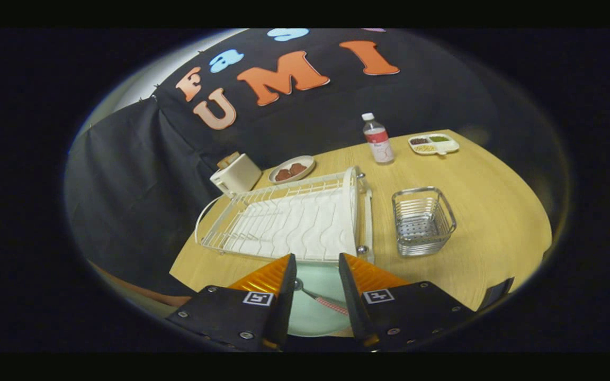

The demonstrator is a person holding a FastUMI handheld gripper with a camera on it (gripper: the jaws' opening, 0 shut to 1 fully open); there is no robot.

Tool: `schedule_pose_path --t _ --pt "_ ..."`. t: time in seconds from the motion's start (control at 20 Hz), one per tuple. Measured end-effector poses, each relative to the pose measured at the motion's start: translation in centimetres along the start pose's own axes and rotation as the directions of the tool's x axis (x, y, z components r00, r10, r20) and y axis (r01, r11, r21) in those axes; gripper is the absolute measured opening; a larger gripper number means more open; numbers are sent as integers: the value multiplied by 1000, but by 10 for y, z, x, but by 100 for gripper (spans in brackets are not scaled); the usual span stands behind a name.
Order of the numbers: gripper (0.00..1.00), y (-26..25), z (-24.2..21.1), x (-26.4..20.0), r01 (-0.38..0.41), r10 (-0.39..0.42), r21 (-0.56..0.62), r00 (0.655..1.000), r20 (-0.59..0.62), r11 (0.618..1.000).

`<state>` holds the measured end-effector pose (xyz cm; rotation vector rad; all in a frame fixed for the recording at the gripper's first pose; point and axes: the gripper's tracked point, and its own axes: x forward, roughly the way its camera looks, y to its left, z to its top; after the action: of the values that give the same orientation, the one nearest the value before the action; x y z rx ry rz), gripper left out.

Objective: Take the plate from the dish rack, then take the spoon from the basket and place it into the plate.

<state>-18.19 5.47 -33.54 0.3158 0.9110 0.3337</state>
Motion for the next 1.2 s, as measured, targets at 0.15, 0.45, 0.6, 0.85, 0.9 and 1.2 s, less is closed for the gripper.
schedule_pose_path --t 0.15,0.45,0.6,0.85,0.9,1.2 --pt "52 8 51 -10 25 -21 -28 991 132 999" --pt "70 27 140 -36 43 -24 -48 938 347 998" --pt "79 34 182 -53 75 -28 -86 891 454 993" --pt "93 33 222 -72 197 -93 -139 837 539 970" --pt "94 35 229 -75 214 -97 -150 827 554 965" --pt "96 37 263 -99 319 -127 -184 746 653 930"
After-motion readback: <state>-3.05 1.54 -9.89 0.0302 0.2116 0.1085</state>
